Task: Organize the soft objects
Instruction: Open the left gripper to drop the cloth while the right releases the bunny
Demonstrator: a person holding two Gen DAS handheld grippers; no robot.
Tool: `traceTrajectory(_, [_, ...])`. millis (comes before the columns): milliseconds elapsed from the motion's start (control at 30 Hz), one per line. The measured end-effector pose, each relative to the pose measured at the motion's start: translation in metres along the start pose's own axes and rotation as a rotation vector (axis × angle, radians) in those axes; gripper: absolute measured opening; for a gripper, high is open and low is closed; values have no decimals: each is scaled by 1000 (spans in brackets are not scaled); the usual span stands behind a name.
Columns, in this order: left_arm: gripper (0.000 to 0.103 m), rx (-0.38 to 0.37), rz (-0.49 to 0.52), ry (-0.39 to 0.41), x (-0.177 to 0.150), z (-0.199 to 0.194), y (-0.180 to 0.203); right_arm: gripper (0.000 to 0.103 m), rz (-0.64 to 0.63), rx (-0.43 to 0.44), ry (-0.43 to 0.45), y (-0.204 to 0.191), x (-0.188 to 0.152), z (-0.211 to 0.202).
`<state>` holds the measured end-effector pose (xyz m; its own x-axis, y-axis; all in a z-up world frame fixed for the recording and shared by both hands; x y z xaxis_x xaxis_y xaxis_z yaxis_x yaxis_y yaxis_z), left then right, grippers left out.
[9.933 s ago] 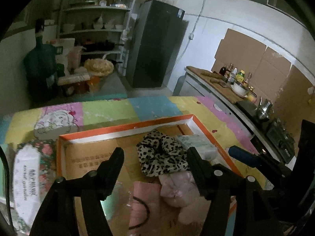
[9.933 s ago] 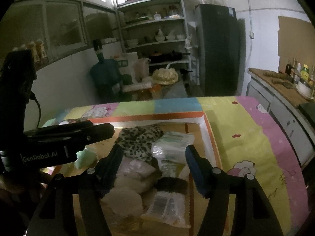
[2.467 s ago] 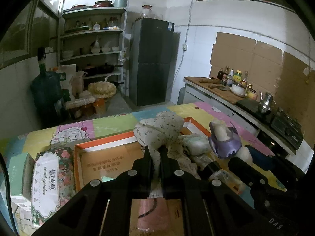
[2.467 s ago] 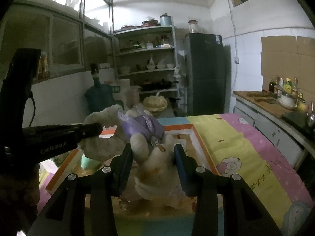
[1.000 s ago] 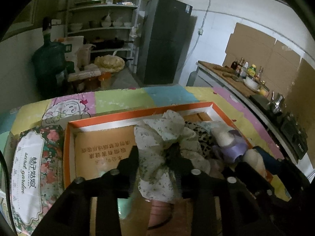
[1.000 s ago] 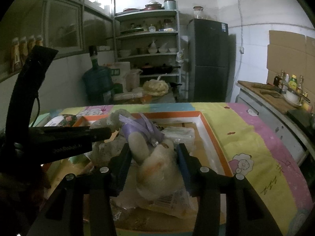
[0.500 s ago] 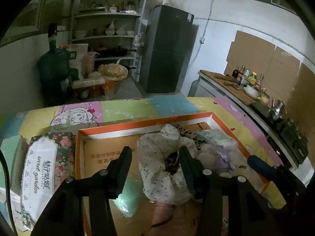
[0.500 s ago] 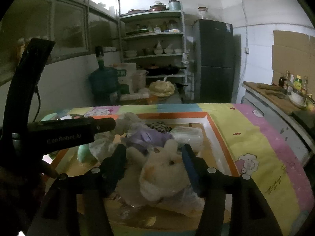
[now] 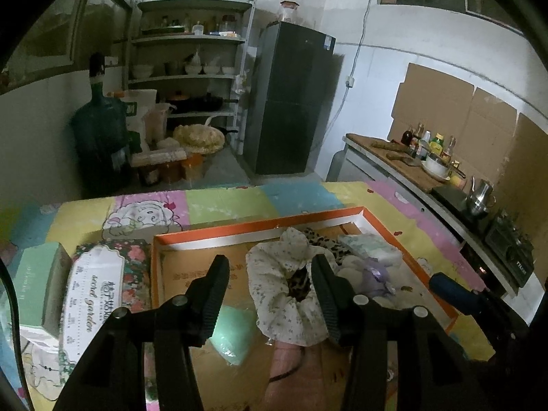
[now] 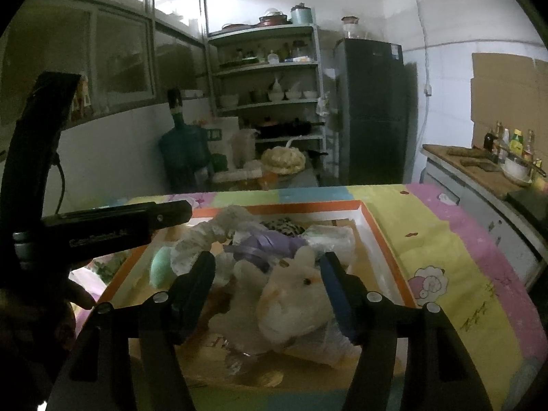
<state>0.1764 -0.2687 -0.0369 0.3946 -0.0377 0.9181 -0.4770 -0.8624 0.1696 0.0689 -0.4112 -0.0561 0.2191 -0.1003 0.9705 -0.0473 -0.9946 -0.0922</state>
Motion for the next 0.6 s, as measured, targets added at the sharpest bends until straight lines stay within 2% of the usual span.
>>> traceTrajectory(333, [51, 12, 4, 35, 5, -26, -7, 74, 32, -3, 32, -6, 9, -15])
traceTrajectory(400, [64, 14, 3, 42, 6, -32, -10, 75, 38, -5, 41, -10, 12, -20])
traceTrajectory(433, [66, 14, 1, 49, 6, -37, -12, 76, 41, -4, 45, -11, 13, -22])
traceTrajectory(600, [68, 31, -4, 74, 7, -56, -21, 77, 50, 13, 65, -25, 18, -33])
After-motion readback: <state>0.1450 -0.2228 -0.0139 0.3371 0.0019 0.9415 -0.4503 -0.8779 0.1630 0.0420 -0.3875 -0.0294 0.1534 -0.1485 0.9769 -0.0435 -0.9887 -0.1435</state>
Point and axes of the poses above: each gripper's, at about its wrist camera, not at the fingertips, and z roughly the way its jaws point, y to its right, x to its top, the point moved 2 cm from there along z, roughly the way its jaws point, and after that the axes turned 15 degrees about y, right-handed, at the moved point
